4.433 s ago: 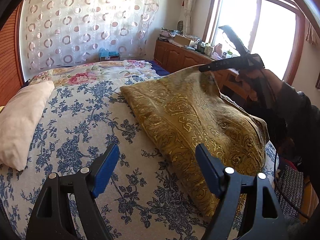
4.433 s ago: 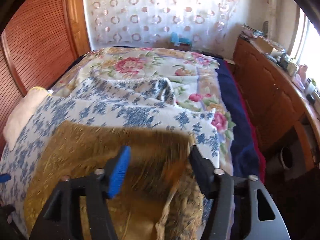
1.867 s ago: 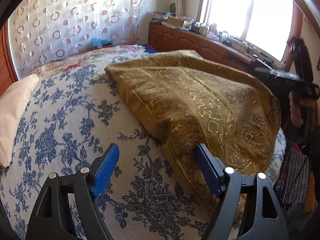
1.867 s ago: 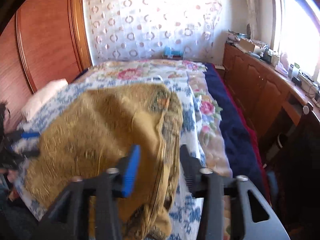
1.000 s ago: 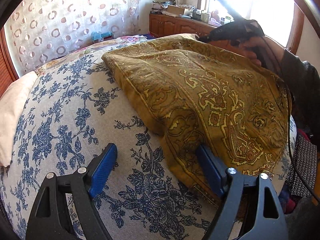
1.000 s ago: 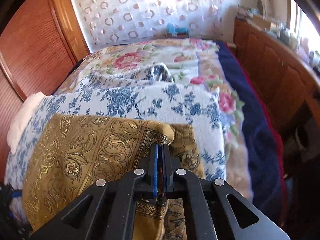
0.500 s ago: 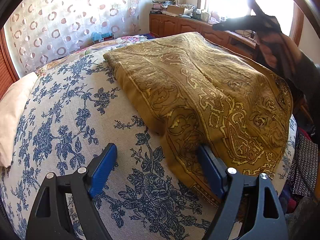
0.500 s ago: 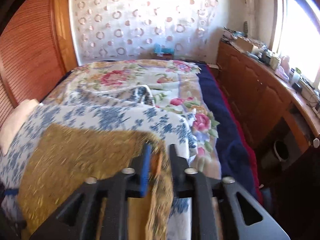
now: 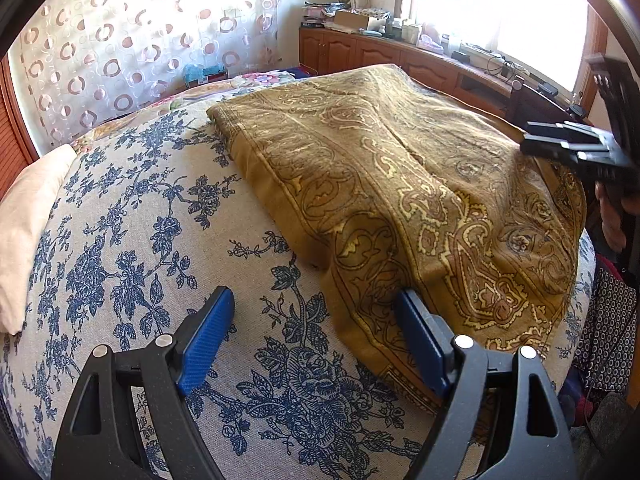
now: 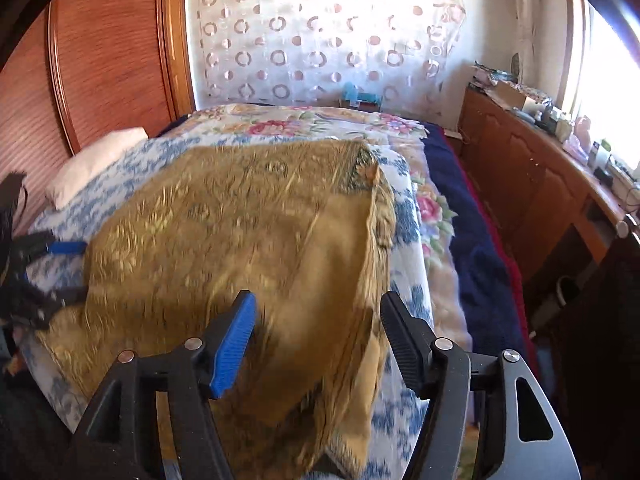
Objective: Fold small clothes
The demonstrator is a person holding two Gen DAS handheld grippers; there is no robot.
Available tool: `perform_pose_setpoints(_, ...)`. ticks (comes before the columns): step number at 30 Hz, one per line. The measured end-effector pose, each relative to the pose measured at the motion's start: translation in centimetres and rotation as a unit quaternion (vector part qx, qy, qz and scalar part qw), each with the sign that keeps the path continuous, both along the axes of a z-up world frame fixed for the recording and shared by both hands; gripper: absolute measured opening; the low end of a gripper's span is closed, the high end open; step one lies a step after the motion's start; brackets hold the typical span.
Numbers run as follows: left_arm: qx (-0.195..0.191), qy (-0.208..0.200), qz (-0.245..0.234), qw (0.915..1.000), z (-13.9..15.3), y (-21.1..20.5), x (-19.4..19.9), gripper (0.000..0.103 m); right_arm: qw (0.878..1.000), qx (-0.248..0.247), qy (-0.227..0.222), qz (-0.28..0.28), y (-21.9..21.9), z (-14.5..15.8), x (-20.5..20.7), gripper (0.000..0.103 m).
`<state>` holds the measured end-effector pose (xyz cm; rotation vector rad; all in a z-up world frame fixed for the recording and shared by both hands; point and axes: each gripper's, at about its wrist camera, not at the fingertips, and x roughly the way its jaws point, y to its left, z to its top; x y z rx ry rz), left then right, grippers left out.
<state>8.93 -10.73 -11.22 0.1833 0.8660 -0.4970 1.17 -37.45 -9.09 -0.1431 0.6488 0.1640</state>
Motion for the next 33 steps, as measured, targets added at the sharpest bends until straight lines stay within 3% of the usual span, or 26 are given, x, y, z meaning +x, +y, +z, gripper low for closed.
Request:
perform_pose_setpoints(13,-0.014,0.005,-0.005,0.9999,0.2,0.4,-0.1,0.083,0.999,0.018,0.029,-0.029,0.0,-0.7,-1.0,0.067)
perform_pose_setpoints(21,-0.063,0.029,-0.052,0.9962,0.8,0.8,-2.1,0.047,0.997,0.047,0.052,-0.018,-0.4,-0.5,-0.9,0.067)
perform_pose_setpoints(25,-0.067,0.031,-0.06,0.9955,0.7,0.4,-3.1,0.044,0.996,0.059,0.058,-0.019,-0.7,-0.6,-1.0,0.067)
perform_pose_setpoints(33,-0.073,0.038,-0.062,0.9947,0.7,0.8,-3.9,0.044,0.997,0.047,0.063,-0.003,0.0,-0.9,-1.4,0.04)
